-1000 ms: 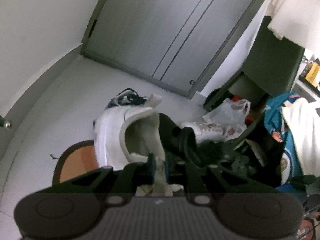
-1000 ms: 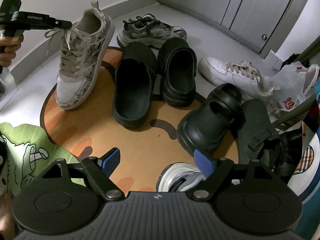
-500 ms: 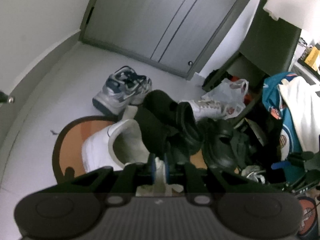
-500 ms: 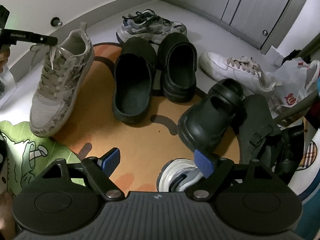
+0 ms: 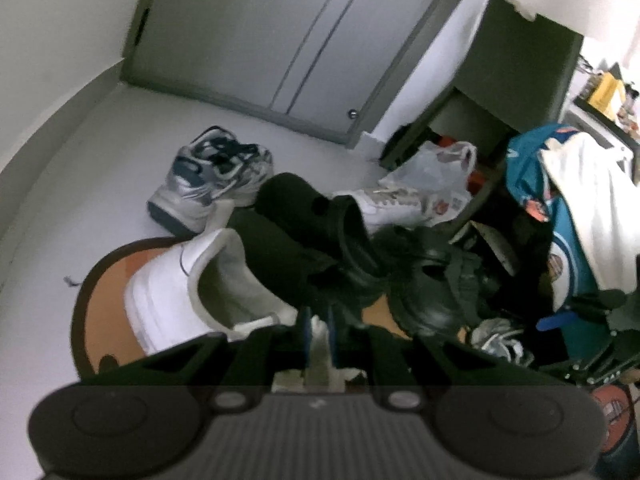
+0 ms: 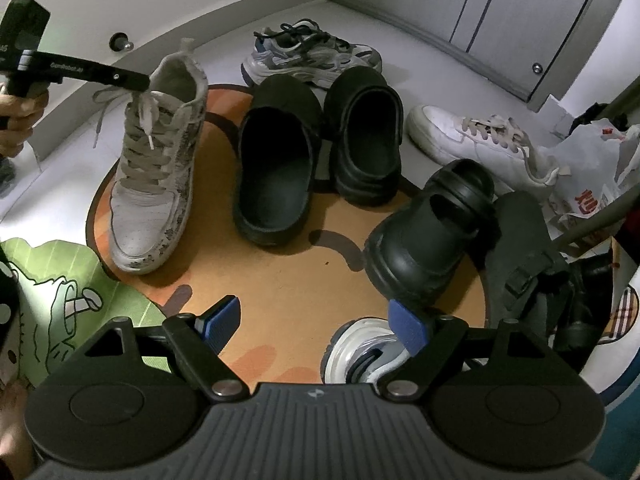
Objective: Organize scattered shoes
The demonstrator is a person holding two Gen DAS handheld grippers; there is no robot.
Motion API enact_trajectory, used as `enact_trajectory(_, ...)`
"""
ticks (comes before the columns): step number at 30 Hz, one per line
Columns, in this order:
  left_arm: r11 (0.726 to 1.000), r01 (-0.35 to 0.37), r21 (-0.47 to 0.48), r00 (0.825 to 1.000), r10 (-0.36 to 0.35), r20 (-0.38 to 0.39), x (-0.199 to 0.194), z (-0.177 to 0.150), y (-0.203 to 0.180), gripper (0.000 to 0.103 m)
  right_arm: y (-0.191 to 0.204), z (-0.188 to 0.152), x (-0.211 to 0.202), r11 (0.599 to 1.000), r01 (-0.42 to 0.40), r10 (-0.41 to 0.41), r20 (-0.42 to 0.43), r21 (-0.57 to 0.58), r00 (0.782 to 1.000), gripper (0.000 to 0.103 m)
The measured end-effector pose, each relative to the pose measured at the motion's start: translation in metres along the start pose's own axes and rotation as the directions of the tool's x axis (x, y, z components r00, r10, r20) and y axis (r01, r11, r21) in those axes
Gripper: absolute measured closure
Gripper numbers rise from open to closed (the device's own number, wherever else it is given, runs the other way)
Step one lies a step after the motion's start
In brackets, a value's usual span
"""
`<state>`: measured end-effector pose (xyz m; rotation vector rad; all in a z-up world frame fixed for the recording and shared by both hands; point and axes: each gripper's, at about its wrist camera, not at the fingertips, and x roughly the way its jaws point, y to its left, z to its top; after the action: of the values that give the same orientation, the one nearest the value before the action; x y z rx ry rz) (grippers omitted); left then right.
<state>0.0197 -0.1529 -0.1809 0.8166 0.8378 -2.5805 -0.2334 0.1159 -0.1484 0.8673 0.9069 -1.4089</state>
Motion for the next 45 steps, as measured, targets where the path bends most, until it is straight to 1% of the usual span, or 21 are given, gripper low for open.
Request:
enact_trajectory(4,1.0,-0.004,-0.011,1.0,0.004,0.003,0.003,0.0,0.003,0.094,0.002,0.0,0.0,1.0,-0.008,0.008,-0.003,0.002,1.0,0.018)
enact_trajectory(7,0.997,-0.072,-0.036,0.997,0.071,-0.01,0.005,-0.003,0.014,0.094,0.006,-0.001,0.001,1.0,-0.026,0.026,-0.007,-0.002,1.0,0.018)
enact_trajectory(8,0.993,-0.11,-0.049,0.994,0.109,-0.026,0.007,-0.005,0.019,0.094,0.007,-0.001,0.001,0.999,-0.032,0.032,-0.009,-0.002,0.999,0.018)
enact_trajectory(10,0.983,-0.163,-0.087,0.986,0.161,-0.036,0.008,-0.007,0.027,0.102,0.008,0.0,0.002,0.999,-0.042,0.042,-0.009,0.001,0.999,0.018)
enact_trajectory(11,0.98,-0.162,-0.115,0.987,0.16,-0.03,0.006,-0.007,0.03,0.101,0.009,0.001,0.002,0.999,-0.047,0.047,-0.007,0.001,0.999,0.018)
enact_trajectory(13,0.978,-0.171,-0.118,0.985,0.17,-0.021,0.004,-0.006,0.03,0.095,0.01,0.003,0.002,0.998,-0.056,0.056,-0.004,-0.001,0.998,0.018)
enact_trajectory(15,0.969,-0.226,-0.103,0.974,0.224,-0.025,0.002,-0.007,0.029,0.083,0.012,0.006,0.003,0.998,-0.066,0.066,-0.003,-0.002,0.998,0.018)
enact_trajectory(16,0.966,-0.236,-0.104,0.972,0.235,-0.028,0.002,-0.008,0.029,0.08,0.014,0.007,0.004,0.997,-0.073,0.073,-0.005,-0.002,0.997,0.018)
enact_trajectory(17,0.964,-0.239,-0.119,0.971,0.237,-0.034,0.0,-0.01,0.032,0.072,0.016,0.009,0.005,0.997,-0.08,0.08,-0.006,-0.008,0.997,0.018)
enact_trajectory(18,0.963,-0.24,-0.124,0.971,0.237,-0.038,0.0,-0.012,0.033,0.069,0.018,0.01,0.005,0.996,-0.084,0.084,-0.005,-0.016,0.996,0.018)
enact_trajectory(20,0.961,-0.247,-0.122,0.969,0.243,-0.047,-0.001,-0.014,0.033,0.052,0.023,0.012,0.006,0.995,-0.086,0.086,-0.001,-0.045,0.996,0.018)
enact_trajectory(21,0.959,-0.256,-0.118,0.967,0.251,-0.053,-0.001,-0.016,0.033,0.048,0.025,0.012,0.006,0.995,-0.086,0.086,0.001,-0.054,0.996,0.018)
enact_trajectory(24,0.958,-0.264,-0.111,0.964,0.258,-0.067,0.002,-0.017,0.032,0.047,0.026,0.013,0.006,0.995,-0.086,0.086,-0.001,-0.05,0.996,0.018)
enact_trajectory(26,0.958,-0.268,-0.104,0.963,0.263,-0.057,0.001,-0.015,0.03,0.047,0.025,0.014,0.005,0.996,-0.081,0.081,-0.002,-0.045,0.997,0.018)
enact_trajectory(28,0.958,-0.27,-0.094,0.963,0.267,-0.041,-0.002,-0.011,0.026,0.046,0.022,0.015,0.0,0.997,-0.063,0.063,0.002,-0.049,0.998,0.018)
enact_trajectory(30,0.961,-0.265,-0.082,0.964,0.264,-0.027,-0.004,-0.005,0.021,0.042,0.018,0.016,-0.007,0.998,-0.043,0.043,0.009,-0.053,0.999,0.018)
enact_trajectory(34,0.964,-0.257,-0.061,0.966,0.256,-0.023,0.001,0.007,0.01,0.041,0.002,0.021,-0.025,0.999,0.005,-0.003,0.032,-0.05,0.999,0.018)
enact_trajectory(36,0.968,-0.248,-0.037,0.968,0.247,-0.04,0.011,0.018,0.001,0.041,-0.016,0.025,-0.038,0.999,0.022,-0.021,0.045,-0.025,0.999,0.018)
enact_trajectory(41,0.974,-0.225,0.03,0.973,0.226,-0.048,0.038,0.048,-0.022,0.041,-0.053,0.044,-0.056,0.999,0.039,-0.04,0.041,0.031,0.998,0.018)
enact_trajectory(44,0.977,-0.202,0.071,0.977,0.206,-0.055,0.059,0.072,-0.036,0.042,-0.074,0.057,-0.057,0.991,0.076,-0.08,0.032,0.112,0.996,0.018)
enact_trajectory(45,0.973,-0.202,0.107,0.975,0.21,-0.068,0.069,0.082,-0.043,0.042,-0.079,0.06,-0.057,0.987,0.074,-0.079,0.028,0.14,0.997,0.018)
